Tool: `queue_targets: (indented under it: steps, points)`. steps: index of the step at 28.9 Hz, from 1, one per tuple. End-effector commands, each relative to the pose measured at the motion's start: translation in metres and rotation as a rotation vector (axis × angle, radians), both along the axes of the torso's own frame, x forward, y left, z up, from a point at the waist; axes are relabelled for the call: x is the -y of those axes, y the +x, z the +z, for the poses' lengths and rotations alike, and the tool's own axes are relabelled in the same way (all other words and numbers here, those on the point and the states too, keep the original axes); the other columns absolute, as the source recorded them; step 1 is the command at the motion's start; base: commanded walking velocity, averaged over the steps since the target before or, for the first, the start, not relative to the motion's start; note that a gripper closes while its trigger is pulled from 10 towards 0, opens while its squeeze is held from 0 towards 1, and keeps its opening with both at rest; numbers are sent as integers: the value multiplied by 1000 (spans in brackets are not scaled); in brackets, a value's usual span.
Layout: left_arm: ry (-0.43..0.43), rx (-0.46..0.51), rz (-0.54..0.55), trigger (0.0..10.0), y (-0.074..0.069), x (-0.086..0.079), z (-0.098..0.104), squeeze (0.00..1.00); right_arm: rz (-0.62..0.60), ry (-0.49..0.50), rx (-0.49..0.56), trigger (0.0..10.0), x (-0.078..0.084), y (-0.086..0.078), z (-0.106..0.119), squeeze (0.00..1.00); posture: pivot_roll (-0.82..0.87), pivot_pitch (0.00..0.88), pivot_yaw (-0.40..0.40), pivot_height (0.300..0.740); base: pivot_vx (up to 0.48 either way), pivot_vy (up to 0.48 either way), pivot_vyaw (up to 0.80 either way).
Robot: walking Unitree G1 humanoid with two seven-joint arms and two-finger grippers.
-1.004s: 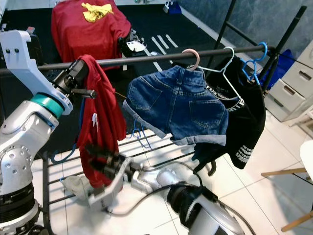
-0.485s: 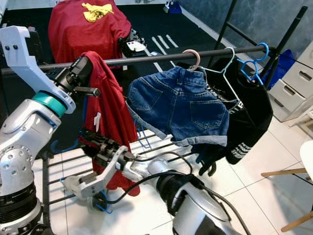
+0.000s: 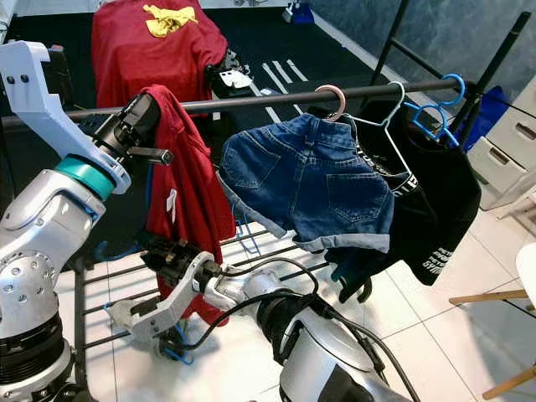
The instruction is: Hang hanger
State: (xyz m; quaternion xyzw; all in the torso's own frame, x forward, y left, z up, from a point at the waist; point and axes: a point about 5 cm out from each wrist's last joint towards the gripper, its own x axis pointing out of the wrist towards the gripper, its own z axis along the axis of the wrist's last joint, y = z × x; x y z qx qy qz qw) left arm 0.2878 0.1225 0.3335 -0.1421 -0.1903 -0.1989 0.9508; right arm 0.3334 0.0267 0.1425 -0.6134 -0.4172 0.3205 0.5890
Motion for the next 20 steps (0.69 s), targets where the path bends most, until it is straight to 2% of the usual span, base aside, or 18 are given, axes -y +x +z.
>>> queue_targets:
  steps: [1, 6, 12, 14, 15, 16, 17, 19, 20]
  points:
    - [-6, 49, -31, 0, -7, 5, 10, 0, -15, -7, -14, 0, 0, 1, -1, 0, -3, 137, 29, 740, 0, 0, 0]
    - [-6, 48, -30, 0, -7, 5, 10, 0, -19, 22, -15, 0, 2, 4, 6, 0, -4, 137, 30, 740, 0, 0, 0]
    - [-4, 35, 4, 0, -4, 1, 7, 0, 48, 138, -27, 0, 0, 5, 29, 0, -20, 144, 30, 740, 0, 0, 0]
    - [3, 21, 41, 0, 0, -3, 4, 0, 119, 247, -42, 0, 1, 3, 48, 0, -27, 147, 30, 740, 0, 0, 0]
    - [3, 21, 41, 0, 0, -3, 4, 0, 119, 247, -42, 0, 1, 3, 48, 0, -27, 147, 30, 740, 0, 0, 0]
    - [11, 13, 68, 0, 4, -6, 3, 0, 170, 318, -52, 0, 2, 0, 59, 0, -34, 152, 32, 740, 0, 0, 0]
    - [11, 13, 68, 0, 4, -6, 3, 0, 170, 318, -52, 0, 2, 0, 59, 0, -34, 152, 32, 740, 0, 0, 0]
    - [28, -21, 148, 0, 13, -16, -4, 0, 292, 467, -77, 0, 6, -12, 87, 0, -48, 155, 37, 740, 0, 0, 0]
    - [33, -35, 177, 0, 16, -20, -6, 0, 334, 507, -79, 0, 9, -17, 96, 0, -48, 155, 37, 740, 0, 0, 0]
